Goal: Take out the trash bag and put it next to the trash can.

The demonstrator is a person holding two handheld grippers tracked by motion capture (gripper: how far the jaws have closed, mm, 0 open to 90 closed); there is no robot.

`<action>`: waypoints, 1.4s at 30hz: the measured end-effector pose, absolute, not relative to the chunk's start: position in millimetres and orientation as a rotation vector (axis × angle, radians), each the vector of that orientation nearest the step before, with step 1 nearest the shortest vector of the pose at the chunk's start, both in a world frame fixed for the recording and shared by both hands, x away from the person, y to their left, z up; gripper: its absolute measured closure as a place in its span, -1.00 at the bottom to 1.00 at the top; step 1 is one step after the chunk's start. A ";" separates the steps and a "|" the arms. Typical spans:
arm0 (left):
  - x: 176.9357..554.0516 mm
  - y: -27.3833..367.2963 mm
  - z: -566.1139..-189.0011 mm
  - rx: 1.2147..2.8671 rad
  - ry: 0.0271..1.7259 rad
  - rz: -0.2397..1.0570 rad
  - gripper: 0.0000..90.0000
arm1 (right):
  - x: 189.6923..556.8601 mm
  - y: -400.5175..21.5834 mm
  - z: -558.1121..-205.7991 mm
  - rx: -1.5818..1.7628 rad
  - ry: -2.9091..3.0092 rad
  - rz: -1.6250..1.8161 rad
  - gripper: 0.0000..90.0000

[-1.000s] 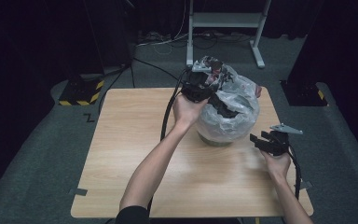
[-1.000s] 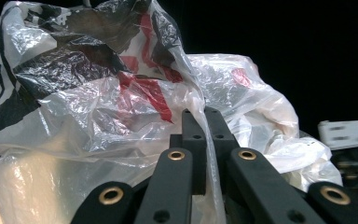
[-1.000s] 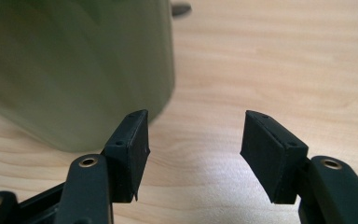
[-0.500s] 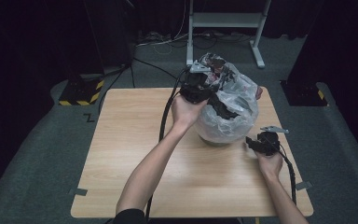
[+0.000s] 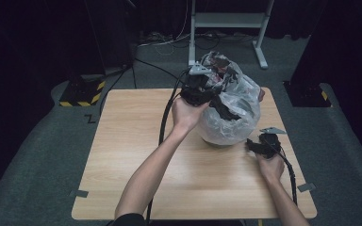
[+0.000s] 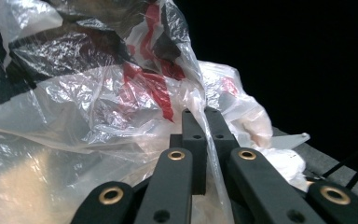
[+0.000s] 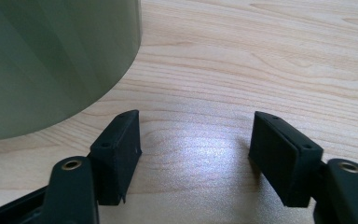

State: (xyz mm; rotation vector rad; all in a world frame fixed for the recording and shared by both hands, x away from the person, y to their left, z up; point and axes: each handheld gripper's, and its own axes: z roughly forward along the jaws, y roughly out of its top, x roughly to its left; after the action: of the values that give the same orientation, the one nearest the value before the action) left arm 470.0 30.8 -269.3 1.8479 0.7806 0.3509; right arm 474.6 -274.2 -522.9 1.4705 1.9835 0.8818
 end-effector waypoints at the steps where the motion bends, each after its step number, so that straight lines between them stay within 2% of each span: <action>1: 469.0 30.3 -268.8 1.851 0.777 0.355 0.98 | 474.1 -273.2 -522.9 1.476 1.980 0.880 -0.27; 42: 452.3 89.6 -249.5 1.730 0.829 0.388 0.98 | 474.5 -274.3 -523.0 1.473 1.986 0.881 -0.29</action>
State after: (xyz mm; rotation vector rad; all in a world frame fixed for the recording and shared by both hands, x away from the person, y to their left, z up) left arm 452.3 89.6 -249.5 1.7297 0.8292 0.3885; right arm 474.5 -274.3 -523.0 1.4732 1.9862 0.8809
